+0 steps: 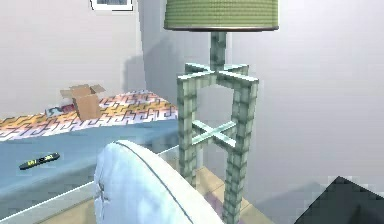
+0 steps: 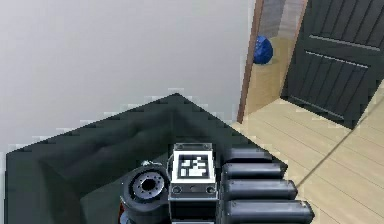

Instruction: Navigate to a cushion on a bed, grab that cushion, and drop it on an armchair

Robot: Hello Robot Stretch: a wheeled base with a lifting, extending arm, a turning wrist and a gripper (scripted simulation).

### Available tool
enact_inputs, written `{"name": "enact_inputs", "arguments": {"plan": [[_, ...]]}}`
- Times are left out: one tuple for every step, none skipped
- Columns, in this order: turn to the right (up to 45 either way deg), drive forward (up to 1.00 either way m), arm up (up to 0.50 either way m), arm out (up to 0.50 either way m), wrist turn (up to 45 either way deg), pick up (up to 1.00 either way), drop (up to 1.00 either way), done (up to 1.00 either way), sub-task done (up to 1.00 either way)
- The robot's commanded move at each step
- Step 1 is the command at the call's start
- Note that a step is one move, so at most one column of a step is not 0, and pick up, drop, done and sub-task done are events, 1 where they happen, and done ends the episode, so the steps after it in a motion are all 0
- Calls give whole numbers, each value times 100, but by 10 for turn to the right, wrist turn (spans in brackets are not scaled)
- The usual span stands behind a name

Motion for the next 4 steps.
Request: {"name": "enact_inputs", "arguments": {"plan": [[0,0,0,34,0,0,0,0,0],[0,0,0,0,450,0,0,0,0],[0,0,0,0,450,0,0,0,0],[0,0,0,0,120,0,0,0,0]]}}
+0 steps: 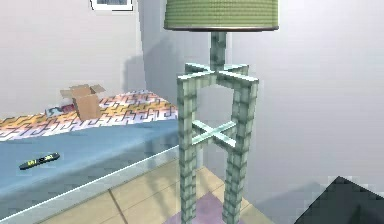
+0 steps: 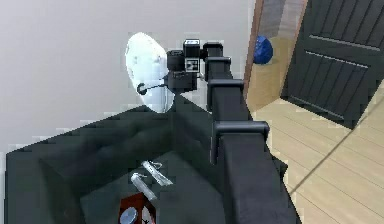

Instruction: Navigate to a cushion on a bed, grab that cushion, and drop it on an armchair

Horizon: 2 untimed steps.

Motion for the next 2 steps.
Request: {"name": "enact_inputs", "arguments": {"plan": [[0,0,-36,0,0,0,0,0,0],[0,0,-32,0,0,0,0,0,0]]}}
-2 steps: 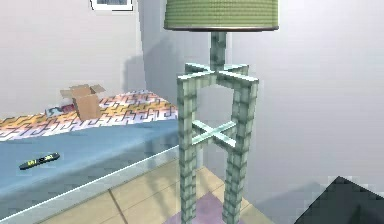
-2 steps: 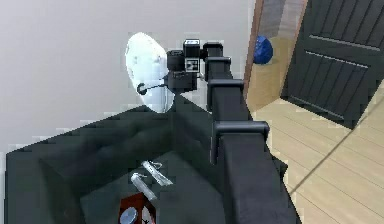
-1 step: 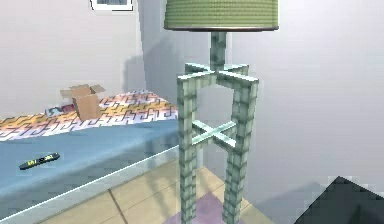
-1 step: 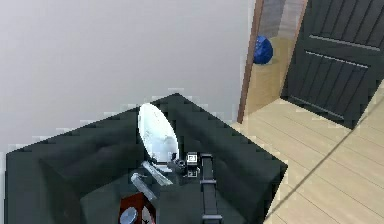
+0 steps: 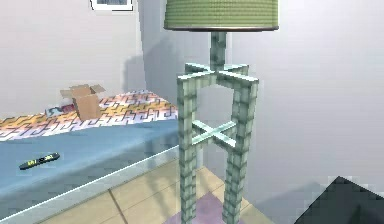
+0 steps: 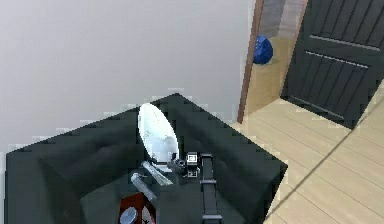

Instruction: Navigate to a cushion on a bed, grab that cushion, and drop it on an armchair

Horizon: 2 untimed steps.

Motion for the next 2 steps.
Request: {"name": "enact_inputs", "arguments": {"plan": [[0,0,0,0,0,0,100,0,0],[0,0,10,0,0,0,0,0,0]]}}
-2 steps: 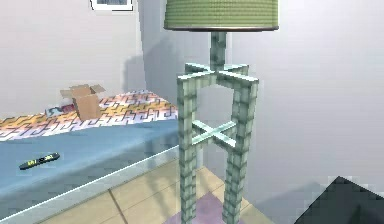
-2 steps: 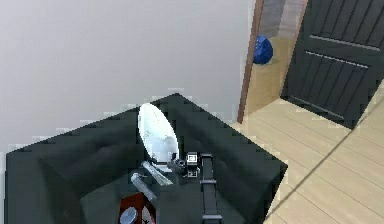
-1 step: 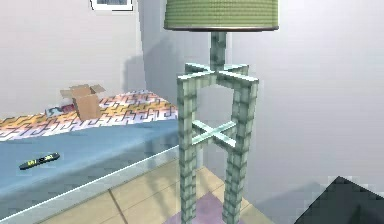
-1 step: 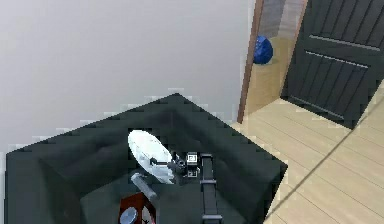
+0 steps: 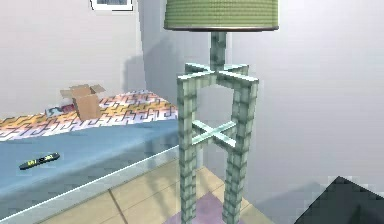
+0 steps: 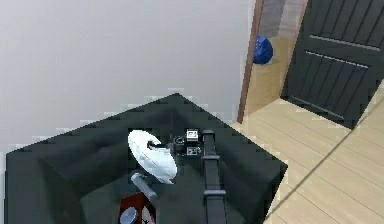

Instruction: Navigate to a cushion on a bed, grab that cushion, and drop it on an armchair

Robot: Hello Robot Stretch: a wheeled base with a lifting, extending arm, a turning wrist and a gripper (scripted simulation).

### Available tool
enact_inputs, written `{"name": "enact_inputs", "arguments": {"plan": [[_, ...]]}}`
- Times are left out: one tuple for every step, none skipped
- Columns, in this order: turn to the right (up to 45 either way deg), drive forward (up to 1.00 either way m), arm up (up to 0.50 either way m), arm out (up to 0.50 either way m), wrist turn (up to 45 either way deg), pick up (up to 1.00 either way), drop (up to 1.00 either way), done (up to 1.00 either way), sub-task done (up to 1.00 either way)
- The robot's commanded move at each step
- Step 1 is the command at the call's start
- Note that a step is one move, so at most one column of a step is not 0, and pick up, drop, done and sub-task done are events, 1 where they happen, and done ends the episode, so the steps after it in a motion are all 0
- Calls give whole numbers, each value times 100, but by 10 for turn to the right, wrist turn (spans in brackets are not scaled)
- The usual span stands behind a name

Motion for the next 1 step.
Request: {"name": "enact_inputs", "arguments": {"plan": [[0,0,0,-8,0,0,0,0,0]]}}
